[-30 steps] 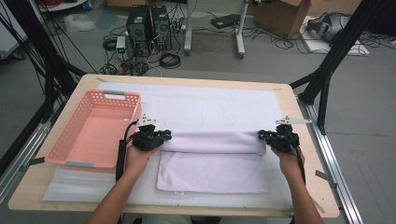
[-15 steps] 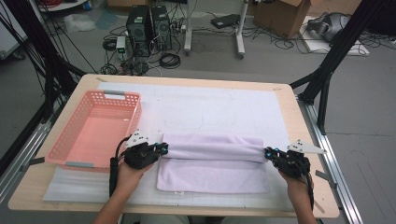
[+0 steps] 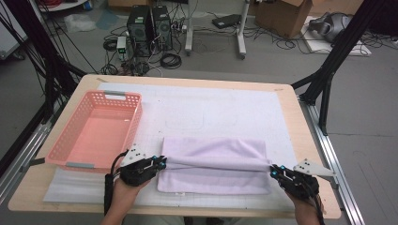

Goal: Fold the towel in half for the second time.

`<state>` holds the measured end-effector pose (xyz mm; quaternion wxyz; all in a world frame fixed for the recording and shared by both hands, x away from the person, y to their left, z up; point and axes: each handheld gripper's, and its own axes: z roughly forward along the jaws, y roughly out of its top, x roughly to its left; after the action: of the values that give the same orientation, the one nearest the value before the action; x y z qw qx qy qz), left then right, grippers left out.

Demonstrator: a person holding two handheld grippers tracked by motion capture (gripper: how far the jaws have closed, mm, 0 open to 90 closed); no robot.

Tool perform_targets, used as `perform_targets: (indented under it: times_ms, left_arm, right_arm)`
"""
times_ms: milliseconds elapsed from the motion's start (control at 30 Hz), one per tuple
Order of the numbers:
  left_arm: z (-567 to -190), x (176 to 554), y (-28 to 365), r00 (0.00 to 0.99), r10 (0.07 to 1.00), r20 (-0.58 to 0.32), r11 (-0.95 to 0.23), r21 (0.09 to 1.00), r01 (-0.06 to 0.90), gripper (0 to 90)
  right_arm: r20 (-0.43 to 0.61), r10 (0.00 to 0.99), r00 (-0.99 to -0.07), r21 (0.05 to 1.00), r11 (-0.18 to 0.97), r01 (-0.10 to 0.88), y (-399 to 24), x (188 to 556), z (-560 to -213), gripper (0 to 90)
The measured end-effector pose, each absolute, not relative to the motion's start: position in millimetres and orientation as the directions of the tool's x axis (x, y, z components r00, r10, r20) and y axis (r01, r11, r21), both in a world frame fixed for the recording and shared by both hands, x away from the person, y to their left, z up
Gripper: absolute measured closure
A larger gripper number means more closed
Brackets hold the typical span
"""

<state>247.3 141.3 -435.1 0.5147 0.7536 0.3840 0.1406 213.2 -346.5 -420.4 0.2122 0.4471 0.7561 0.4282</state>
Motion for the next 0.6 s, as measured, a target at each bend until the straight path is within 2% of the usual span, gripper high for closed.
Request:
perform_targets:
  times_ms: [133, 200, 233, 267, 300, 333, 433, 500, 600]
  left_arm:
    - [-438.2, 234.9, 141.2, 0.669, 0.72, -0.186, -0.193, 0.872, 0.451, 79.3]
    - [-439.5, 232.8, 142.1, 0.654, 0.729, -0.202, -0.186, 0.861, 0.474, 67.1]
    - [-439.6, 232.9, 143.7, 0.642, 0.735, -0.22, -0.17, 0.856, 0.488, 58.2]
    - [-439.1, 233.2, 145.2, 0.639, 0.735, -0.227, -0.162, 0.857, 0.49, 53.3]
    - [-438.1, 233.8, 146.7, 0.635, 0.737, -0.233, -0.148, 0.86, 0.488, 50.6]
    - [-436.5, 234.6, 148.0, 0.632, 0.739, -0.234, -0.139, 0.864, 0.483, 48.4]
    - [-433.6, 239.5, 152.4, 0.631, 0.74, -0.233, -0.126, 0.874, 0.47, 45.3]
    - [-433.5, 243.7, 154.3, 0.62, 0.746, -0.243, -0.11, 0.873, 0.475, 44.4]
    - [-431.2, 248.4, 157.2, 0.612, 0.746, -0.265, -0.081, 0.875, 0.477, 44.1]
  right_arm:
    - [0.056, 0.855, -0.516, 0.829, 0.248, 0.502, -346.7, 202.6, -421.5, 82.5]
    - [0.05, 0.852, -0.521, 0.822, 0.262, 0.506, -346.7, 199.4, -422.8, 81.7]
    - [0.046, 0.853, -0.519, 0.816, 0.268, 0.512, -347.3, 198.3, -423.3, 78.0]
    - [0.047, 0.861, -0.507, 0.819, 0.258, 0.513, -348.7, 196.4, -422.8, 69.9]
    - [0.055, 0.87, -0.49, 0.824, 0.238, 0.514, -350.4, 194.9, -421.2, 63.3]
    - [0.073, 0.88, -0.469, 0.839, 0.2, 0.505, -353.9, 193.5, -418.2, 62.2]
    - [0.094, 0.904, -0.417, 0.884, 0.117, 0.453, -363.4, 189.5, -405.1, 61.1]
    - [0.085, 0.91, -0.405, 0.879, 0.123, 0.461, -363.4, 192.2, -404.9, 61.3]
    - [0.073, 0.897, -0.437, 0.854, 0.17, 0.492, -353.2, 203.9, -415.0, 61.3]
